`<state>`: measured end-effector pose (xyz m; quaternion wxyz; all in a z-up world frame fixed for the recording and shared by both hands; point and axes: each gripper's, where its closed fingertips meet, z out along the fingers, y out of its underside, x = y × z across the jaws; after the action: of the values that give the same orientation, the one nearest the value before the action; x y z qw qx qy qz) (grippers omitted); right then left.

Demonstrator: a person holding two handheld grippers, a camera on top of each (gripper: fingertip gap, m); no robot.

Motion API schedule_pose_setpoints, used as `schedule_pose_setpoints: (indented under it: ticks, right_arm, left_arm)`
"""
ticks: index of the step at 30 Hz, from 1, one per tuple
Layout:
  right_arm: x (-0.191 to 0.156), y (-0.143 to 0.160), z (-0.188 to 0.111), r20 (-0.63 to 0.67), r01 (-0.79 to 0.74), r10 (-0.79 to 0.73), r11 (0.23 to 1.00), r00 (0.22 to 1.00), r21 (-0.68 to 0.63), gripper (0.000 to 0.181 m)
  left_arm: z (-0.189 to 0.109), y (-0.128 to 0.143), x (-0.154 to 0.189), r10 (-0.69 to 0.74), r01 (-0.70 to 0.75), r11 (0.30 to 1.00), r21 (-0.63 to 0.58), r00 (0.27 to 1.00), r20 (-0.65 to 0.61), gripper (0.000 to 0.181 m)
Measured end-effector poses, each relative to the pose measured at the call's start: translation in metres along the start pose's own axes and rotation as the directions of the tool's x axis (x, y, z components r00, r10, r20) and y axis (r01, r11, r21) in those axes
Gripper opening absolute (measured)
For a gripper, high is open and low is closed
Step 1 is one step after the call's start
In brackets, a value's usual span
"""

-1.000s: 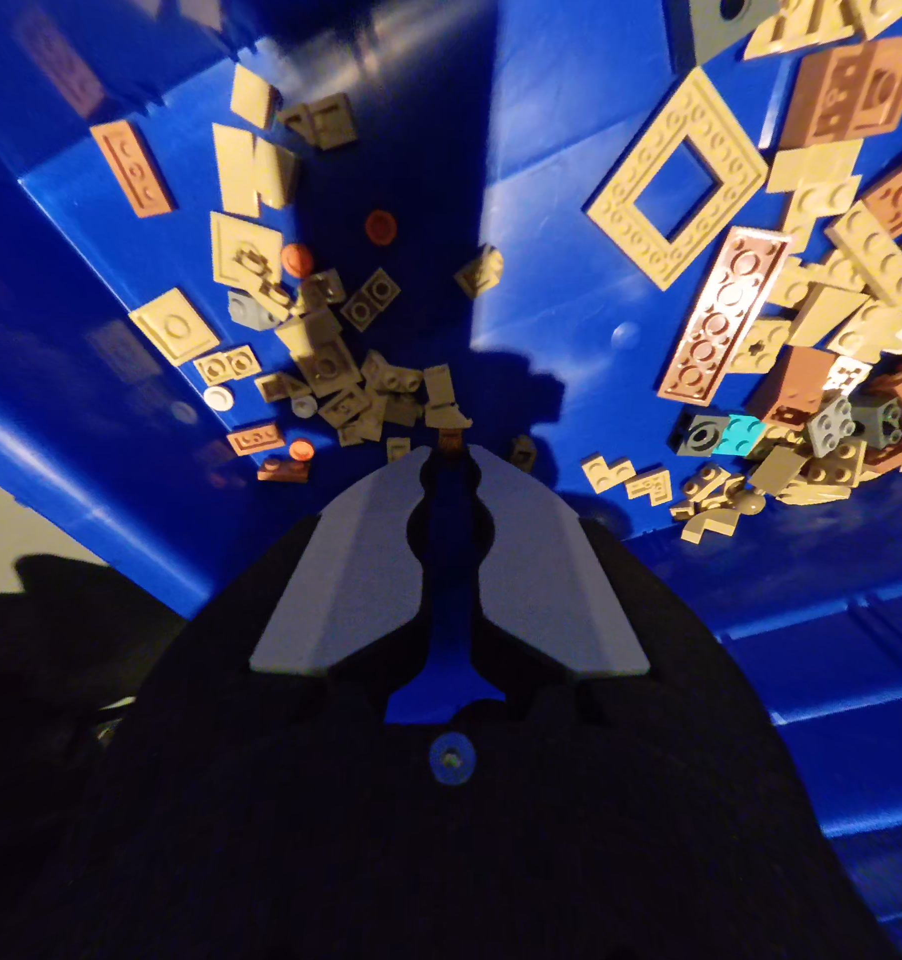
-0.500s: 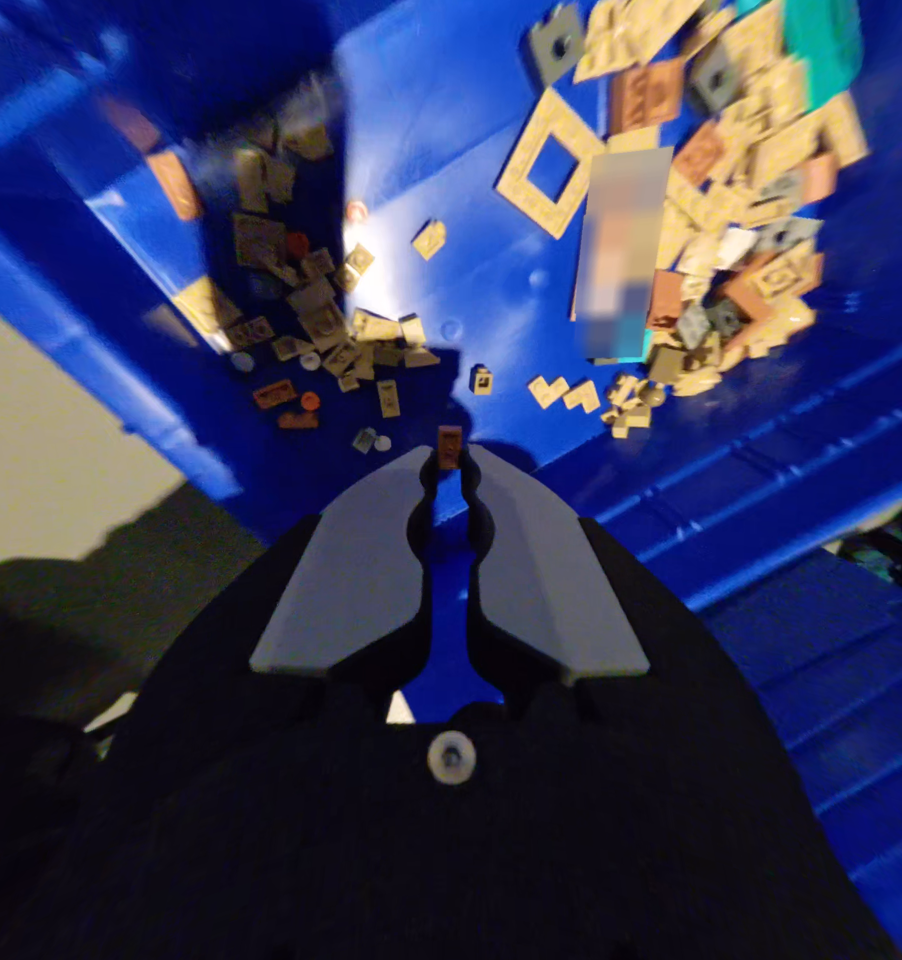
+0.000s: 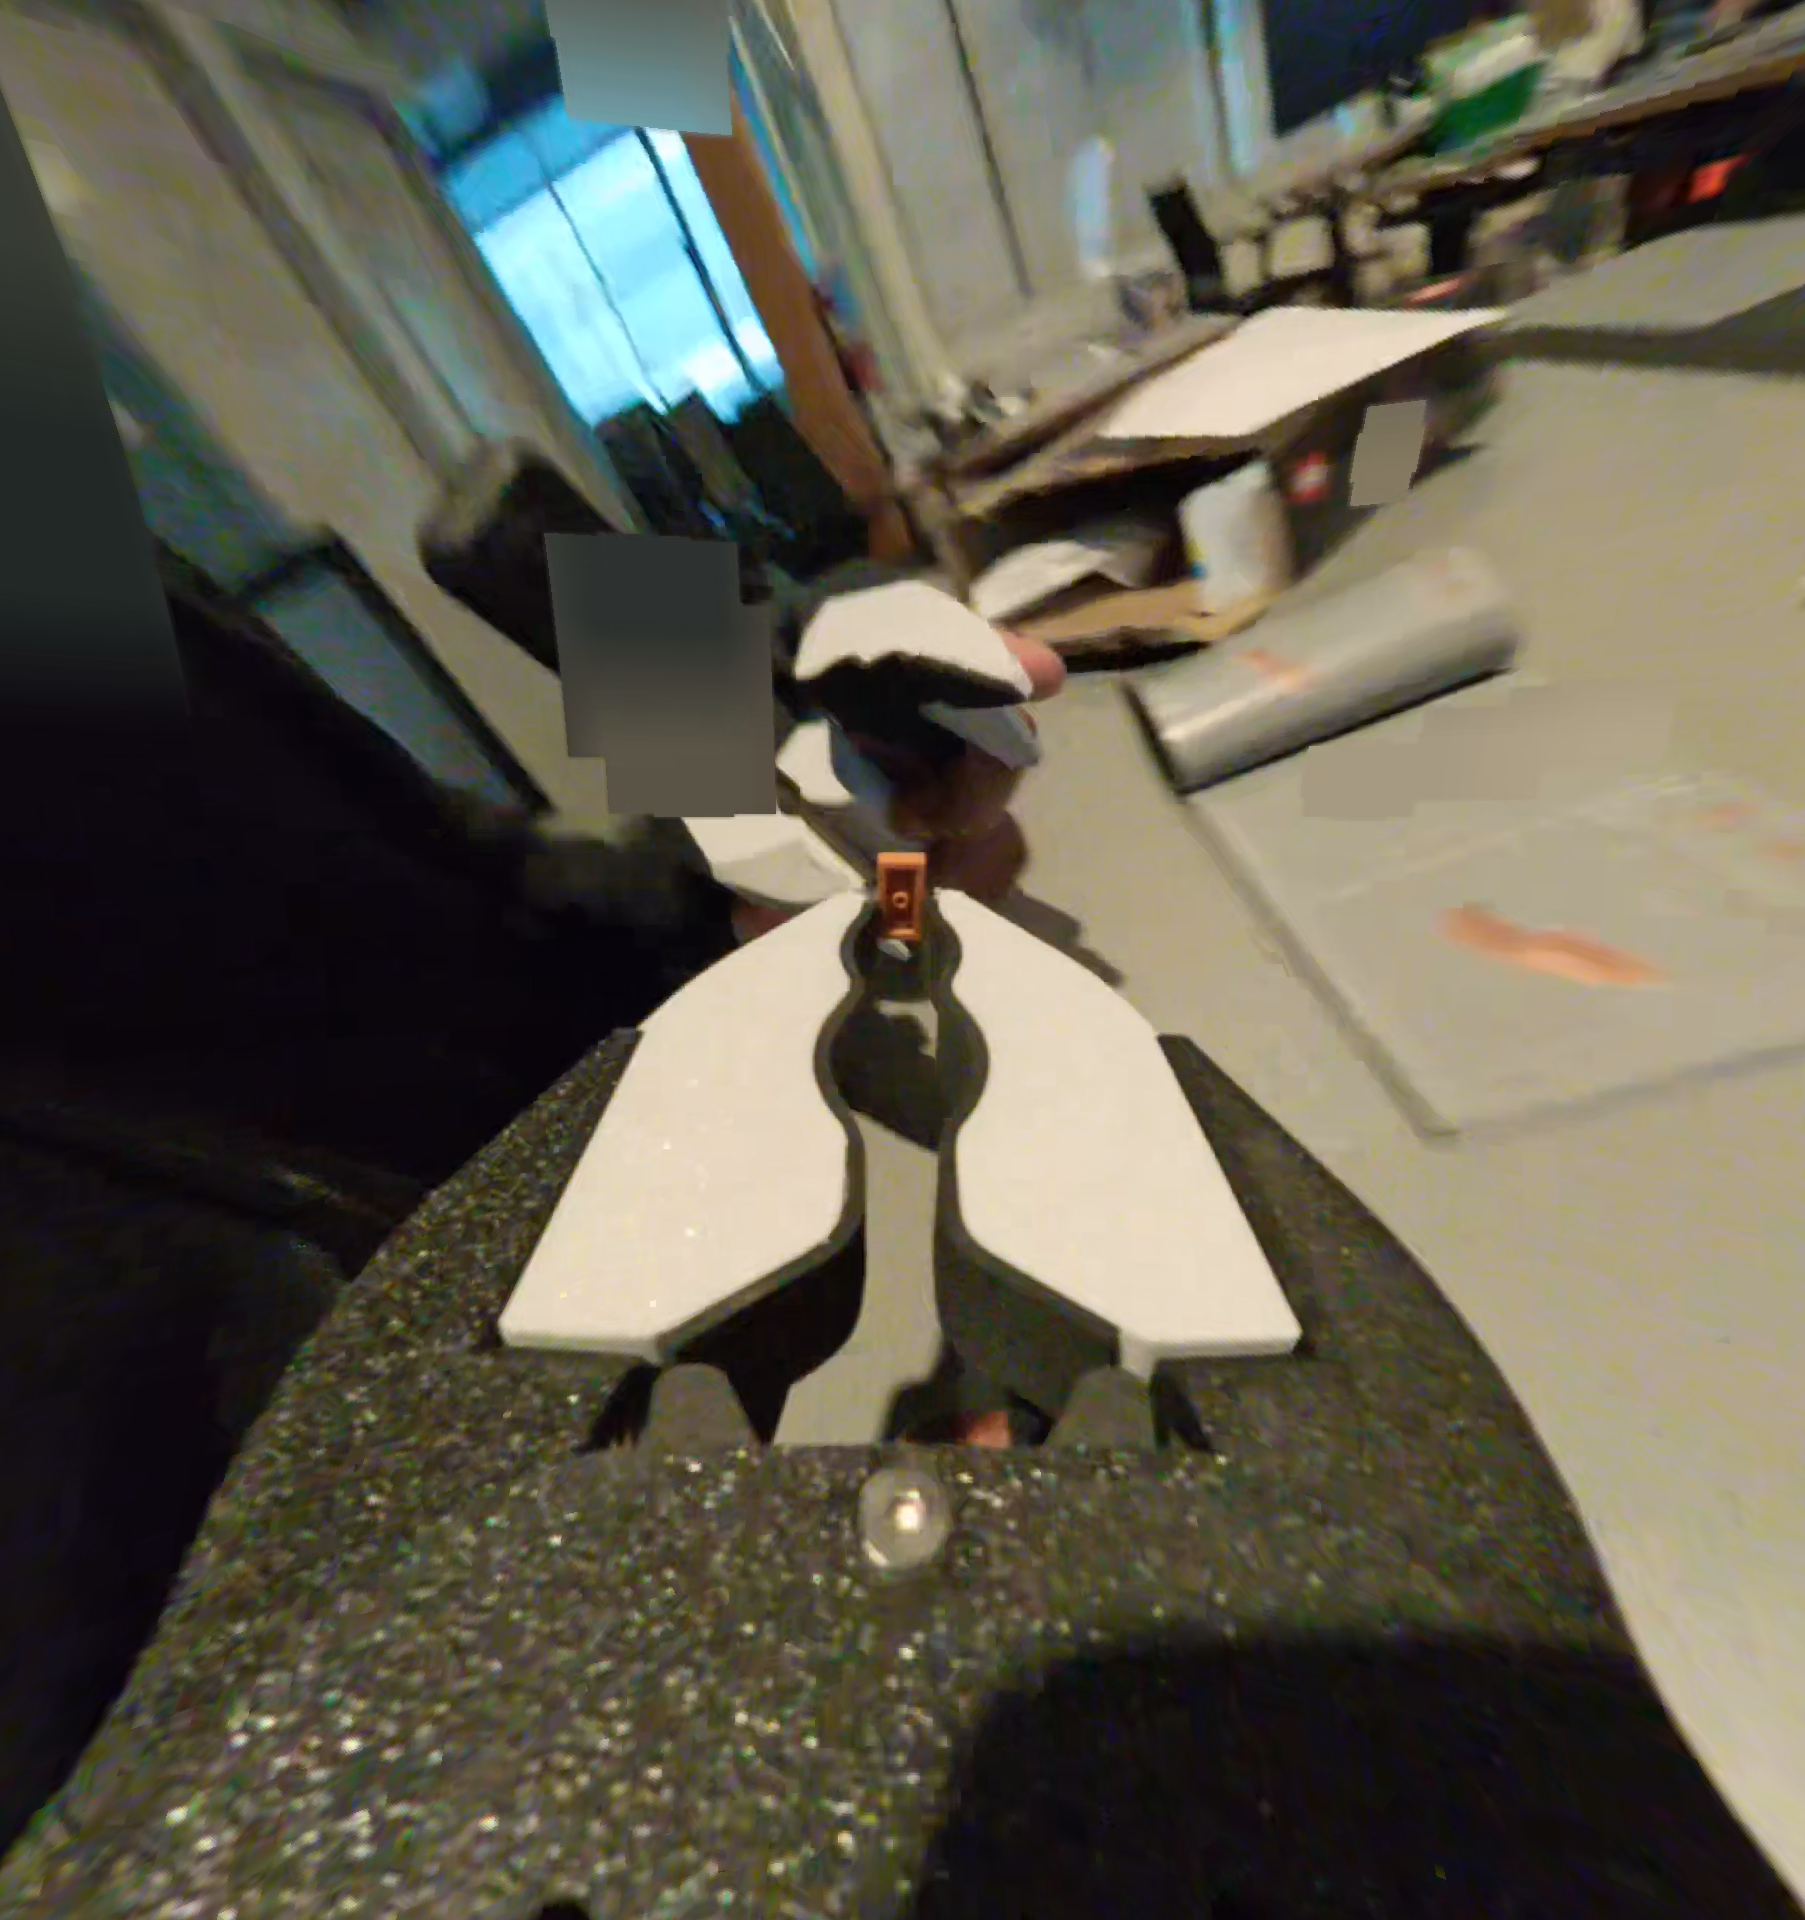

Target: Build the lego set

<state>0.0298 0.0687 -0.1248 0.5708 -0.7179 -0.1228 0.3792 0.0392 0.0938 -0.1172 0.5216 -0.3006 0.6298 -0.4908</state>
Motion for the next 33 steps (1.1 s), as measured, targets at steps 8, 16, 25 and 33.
schedule_pose_setpoints:
  ticks: [8, 16, 25, 33]
  right_arm:
    - [-0.052, 0.021, 0.008, 0.321, -0.254, 0.232, 0.967, 0.918, 0.027, 0.007]
    - [-0.062, 0.023, 0.006, 0.412, -0.335, 0.314, 0.942, 0.856, -0.021, 0.007]
    - [-0.072, 0.037, 0.013, 0.425, -0.306, 0.333, 0.943, 0.842, -0.131, 0.007]
    - [-0.074, 0.043, 0.016, 0.42, -0.292, 0.34, 0.94, 0.842, -0.176, 0.007]
  left_arm:
    - [-0.038, -0.023, 0.054, 0.069, -0.057, 0.991, 0.123, 0.993, -0.094, 0.041]
    - [-0.038, -0.026, 0.075, 0.258, -0.241, 0.958, 0.155, 0.96, -0.107, 0.038]
    - [-0.037, -0.021, 0.085, 0.337, -0.316, 0.936, 0.155, 0.932, -0.137, 0.026]
    - [-0.037, -0.015, 0.093, 0.388, -0.366, 0.918, 0.15, 0.908, -0.16, 0.021]
